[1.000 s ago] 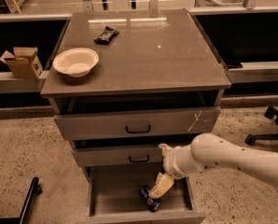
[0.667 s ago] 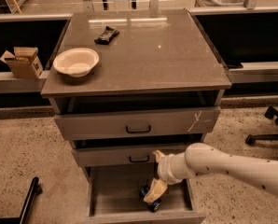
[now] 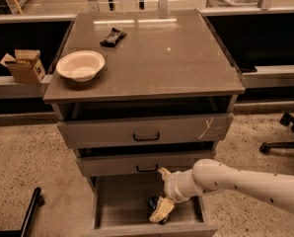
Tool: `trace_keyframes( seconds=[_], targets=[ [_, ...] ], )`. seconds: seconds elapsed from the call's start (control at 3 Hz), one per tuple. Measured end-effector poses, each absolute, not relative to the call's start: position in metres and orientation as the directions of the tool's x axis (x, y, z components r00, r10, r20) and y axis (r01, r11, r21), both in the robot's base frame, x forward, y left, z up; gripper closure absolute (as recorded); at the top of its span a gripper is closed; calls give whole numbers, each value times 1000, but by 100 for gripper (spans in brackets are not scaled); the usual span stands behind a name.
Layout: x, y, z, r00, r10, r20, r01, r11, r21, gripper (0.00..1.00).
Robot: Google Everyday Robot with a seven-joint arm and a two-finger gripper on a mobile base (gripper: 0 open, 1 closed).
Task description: Pick pepsi can from bottom drawer and place on counter
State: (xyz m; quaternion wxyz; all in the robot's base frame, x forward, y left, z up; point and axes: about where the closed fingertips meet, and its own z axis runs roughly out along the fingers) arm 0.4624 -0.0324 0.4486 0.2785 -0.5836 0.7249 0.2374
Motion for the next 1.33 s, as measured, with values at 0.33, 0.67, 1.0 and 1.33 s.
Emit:
trace_keyframes(
  seconds=[0.33,0.67,1.0,1.33],
  targets=[
    [475,-27,416,-188,-690,-699,-976,211,54,0],
    [501,-22,335,-269,-633,-725,-958,256,132,0],
    [507,-19,289,-312,-610,-728,-946,271,178,0],
    [511,-26,234,-358,-619,-699,-928,322,190,0]
  ],
)
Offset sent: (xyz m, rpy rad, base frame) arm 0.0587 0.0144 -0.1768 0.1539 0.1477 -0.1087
